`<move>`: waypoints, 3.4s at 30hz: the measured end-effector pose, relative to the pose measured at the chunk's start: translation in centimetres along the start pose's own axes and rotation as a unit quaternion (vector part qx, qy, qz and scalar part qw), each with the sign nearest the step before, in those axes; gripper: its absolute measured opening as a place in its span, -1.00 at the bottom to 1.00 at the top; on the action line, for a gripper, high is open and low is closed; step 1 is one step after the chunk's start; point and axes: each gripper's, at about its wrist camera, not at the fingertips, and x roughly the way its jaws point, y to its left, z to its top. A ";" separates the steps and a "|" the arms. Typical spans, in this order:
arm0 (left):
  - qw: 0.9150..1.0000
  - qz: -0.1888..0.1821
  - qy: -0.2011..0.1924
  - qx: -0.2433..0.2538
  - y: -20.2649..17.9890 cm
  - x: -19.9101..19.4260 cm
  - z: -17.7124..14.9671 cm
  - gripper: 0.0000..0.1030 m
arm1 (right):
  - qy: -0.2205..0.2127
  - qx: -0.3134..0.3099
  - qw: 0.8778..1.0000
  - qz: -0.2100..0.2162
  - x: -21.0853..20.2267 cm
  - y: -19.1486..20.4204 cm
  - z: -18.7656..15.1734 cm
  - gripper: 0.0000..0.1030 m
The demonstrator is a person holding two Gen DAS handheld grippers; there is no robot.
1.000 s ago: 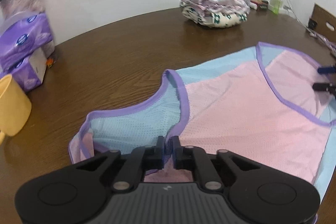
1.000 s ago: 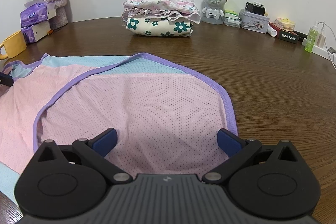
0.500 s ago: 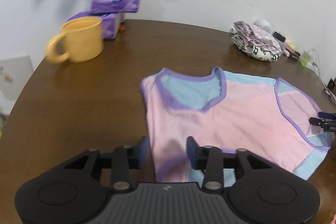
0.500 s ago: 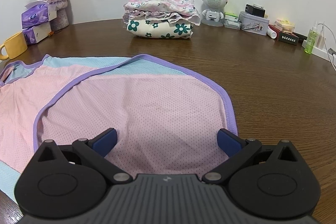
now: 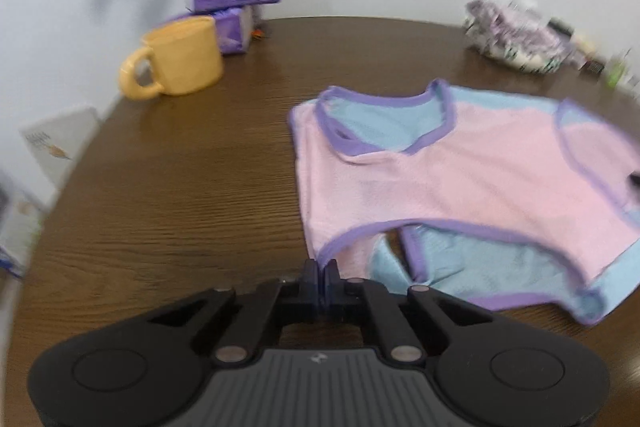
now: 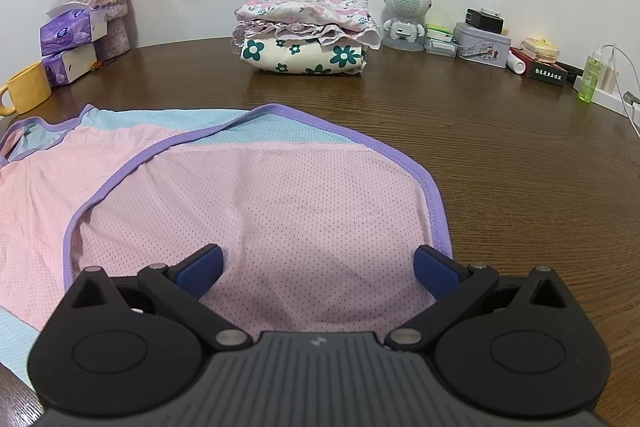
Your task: Fold clothes
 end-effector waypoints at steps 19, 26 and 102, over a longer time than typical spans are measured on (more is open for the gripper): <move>0.996 -0.035 -0.047 0.064 -3.2 -3.5 0.0 -0.73 | -0.008 0.000 1.000 0.001 -0.1 -0.1 -0.1 0.99; 0.991 0.002 -0.010 0.137 -6.3 -0.6 -0.2 -0.88 | -0.009 0.000 1.000 0.001 0.0 0.0 -0.2 0.99; 0.996 0.016 -0.067 -0.063 -2.0 0.9 -1.0 -0.25 | -0.012 0.001 1.000 0.002 -0.2 0.5 -0.2 0.99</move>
